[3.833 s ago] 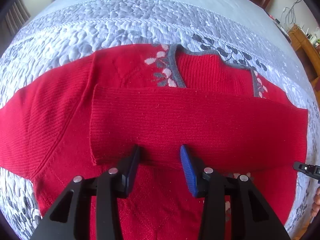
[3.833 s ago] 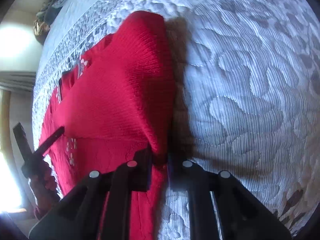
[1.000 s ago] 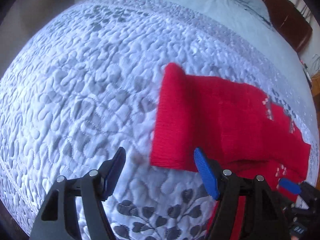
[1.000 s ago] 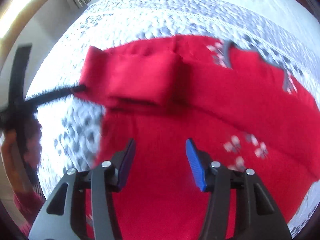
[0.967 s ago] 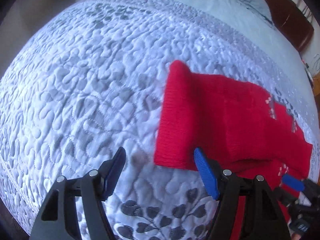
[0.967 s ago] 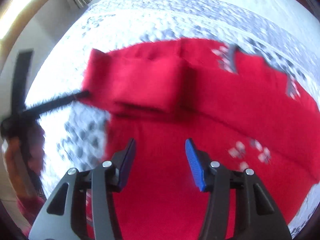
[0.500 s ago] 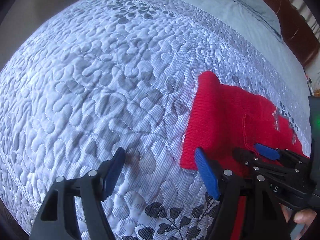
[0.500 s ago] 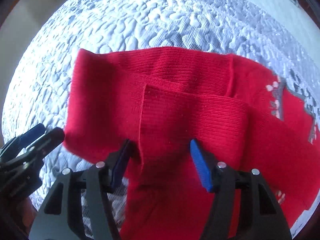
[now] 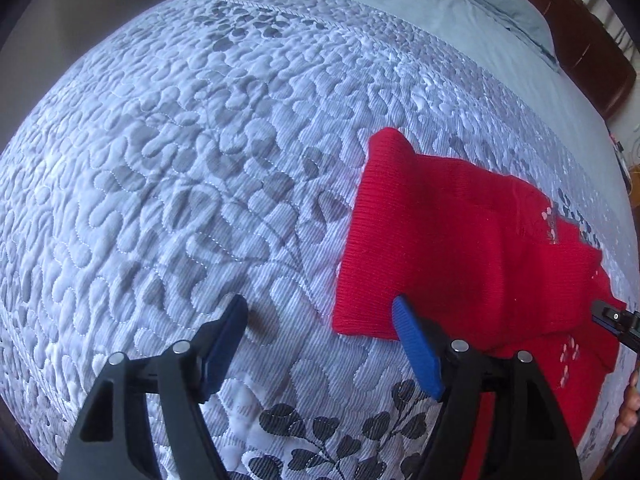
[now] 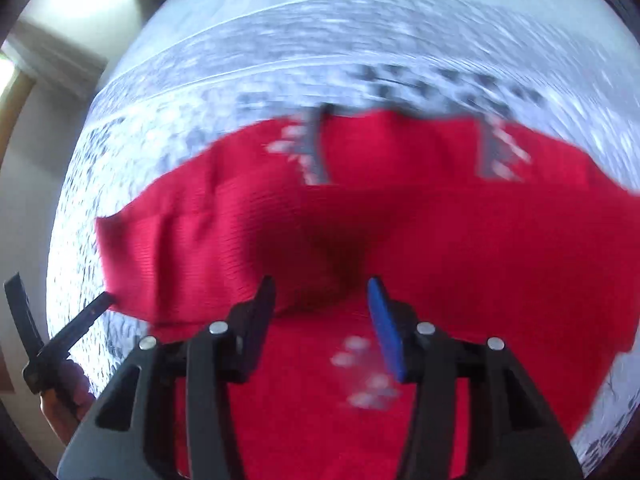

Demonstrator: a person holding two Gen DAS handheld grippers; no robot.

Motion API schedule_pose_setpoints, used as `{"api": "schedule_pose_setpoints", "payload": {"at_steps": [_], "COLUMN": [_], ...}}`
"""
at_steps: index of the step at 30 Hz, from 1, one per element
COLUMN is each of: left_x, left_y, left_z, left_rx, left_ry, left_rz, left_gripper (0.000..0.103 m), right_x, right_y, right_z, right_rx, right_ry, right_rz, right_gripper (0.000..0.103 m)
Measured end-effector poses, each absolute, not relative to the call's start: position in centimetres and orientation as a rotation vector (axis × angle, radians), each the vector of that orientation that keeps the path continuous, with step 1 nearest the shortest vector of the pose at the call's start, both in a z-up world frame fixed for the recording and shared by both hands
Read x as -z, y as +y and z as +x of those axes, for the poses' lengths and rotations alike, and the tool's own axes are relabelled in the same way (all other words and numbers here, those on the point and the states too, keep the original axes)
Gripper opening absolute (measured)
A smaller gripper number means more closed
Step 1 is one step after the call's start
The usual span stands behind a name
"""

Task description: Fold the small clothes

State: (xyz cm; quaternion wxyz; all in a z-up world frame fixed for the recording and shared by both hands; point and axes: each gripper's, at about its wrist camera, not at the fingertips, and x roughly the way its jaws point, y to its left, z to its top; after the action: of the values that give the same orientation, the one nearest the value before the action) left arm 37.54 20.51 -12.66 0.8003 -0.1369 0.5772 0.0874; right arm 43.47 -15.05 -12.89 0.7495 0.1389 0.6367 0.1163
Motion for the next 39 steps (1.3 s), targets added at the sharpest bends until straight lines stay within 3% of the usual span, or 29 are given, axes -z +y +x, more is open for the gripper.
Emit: {"api": "schedule_pose_setpoints", "payload": {"at_steps": [6, 20, 21, 25, 26, 39], "left_x": [12.2, 13.4, 13.3, 13.2, 13.2, 12.2], "left_y": [18.5, 18.6, 18.5, 18.4, 18.3, 16.2], "left_z": [37.6, 38.0, 38.0, 38.1, 38.1, 38.1], "left_rx": [-0.154, -0.163, -0.162, -0.164, -0.164, -0.122], "left_ry": [1.227, 1.24, 1.239, 1.238, 1.237, 1.196], "left_rz": [-0.243, -0.263, -0.261, -0.257, -0.257, -0.233], "left_gripper": [0.076, 0.078, 0.078, 0.078, 0.078, 0.079], "right_x": [15.0, 17.7, 17.9, 17.5, 17.2, 8.9], "right_y": [-18.5, -14.8, -14.8, -14.4, -14.6, -28.4], "right_z": [43.9, 47.1, 47.4, 48.0, 47.9, 45.1], "right_rx": [-0.258, -0.365, -0.363, -0.401, -0.427, -0.295], "right_ry": [1.423, 1.44, 1.439, 1.428, 1.423, 1.281], "right_rz": [0.381, 0.386, 0.397, 0.364, 0.369, 0.481], "right_gripper": [0.062, 0.059, 0.056, 0.012, 0.006, 0.004]}}
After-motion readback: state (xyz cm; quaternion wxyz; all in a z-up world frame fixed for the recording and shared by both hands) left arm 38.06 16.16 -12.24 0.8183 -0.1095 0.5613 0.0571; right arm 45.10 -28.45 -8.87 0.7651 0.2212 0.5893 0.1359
